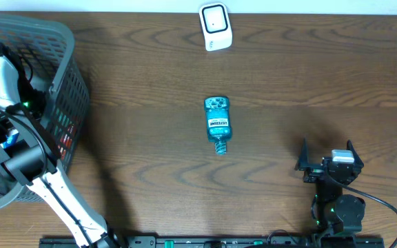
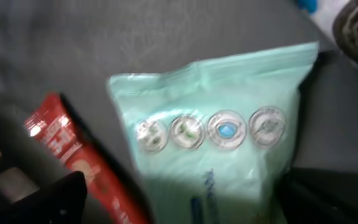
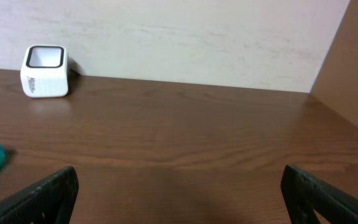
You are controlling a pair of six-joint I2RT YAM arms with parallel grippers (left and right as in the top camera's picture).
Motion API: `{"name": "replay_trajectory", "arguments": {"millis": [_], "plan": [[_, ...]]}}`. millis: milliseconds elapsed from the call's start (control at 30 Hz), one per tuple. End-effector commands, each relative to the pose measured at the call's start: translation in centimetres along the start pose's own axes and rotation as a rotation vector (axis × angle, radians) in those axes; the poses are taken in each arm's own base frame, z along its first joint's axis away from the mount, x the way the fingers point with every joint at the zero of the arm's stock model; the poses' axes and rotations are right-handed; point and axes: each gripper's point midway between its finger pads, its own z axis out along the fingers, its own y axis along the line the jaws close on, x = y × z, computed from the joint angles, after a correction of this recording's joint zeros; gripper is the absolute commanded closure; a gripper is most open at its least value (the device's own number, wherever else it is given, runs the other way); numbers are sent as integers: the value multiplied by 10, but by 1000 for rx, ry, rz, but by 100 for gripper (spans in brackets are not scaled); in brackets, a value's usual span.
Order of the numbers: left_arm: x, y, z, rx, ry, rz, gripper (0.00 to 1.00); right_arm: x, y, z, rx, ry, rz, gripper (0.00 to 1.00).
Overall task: Scan the item barcode
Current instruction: 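Move the left gripper back into the basket toward the mint wipes pack, then grasp the mint wipes pack and set it right of the bottle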
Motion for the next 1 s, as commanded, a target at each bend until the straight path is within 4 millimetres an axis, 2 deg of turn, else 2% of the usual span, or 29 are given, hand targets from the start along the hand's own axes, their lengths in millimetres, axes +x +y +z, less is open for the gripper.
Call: {"name": "replay_trajectory", "arguments": {"millis": [0,367,667,767,867,967], "plan": [[-4,3,19,-26,-58,1,2,0,-1,0,3,-3,-6,1],[12,22,70,-95,-67,37,2,0,-1,0,3,-3,-6,1],[22,7,122,16,-68,234,2,0,-1,0,3,-3,-6,1],[21,8,125,15,-67,249,2,0,-1,0,3,-3,-6,1],[21,5,121,25,-69,318,11,0,-1,0,3,-3,-6,1],[18,-1,110,57,-74,381,27,0,-1,0,3,-3,-6,1]]}}
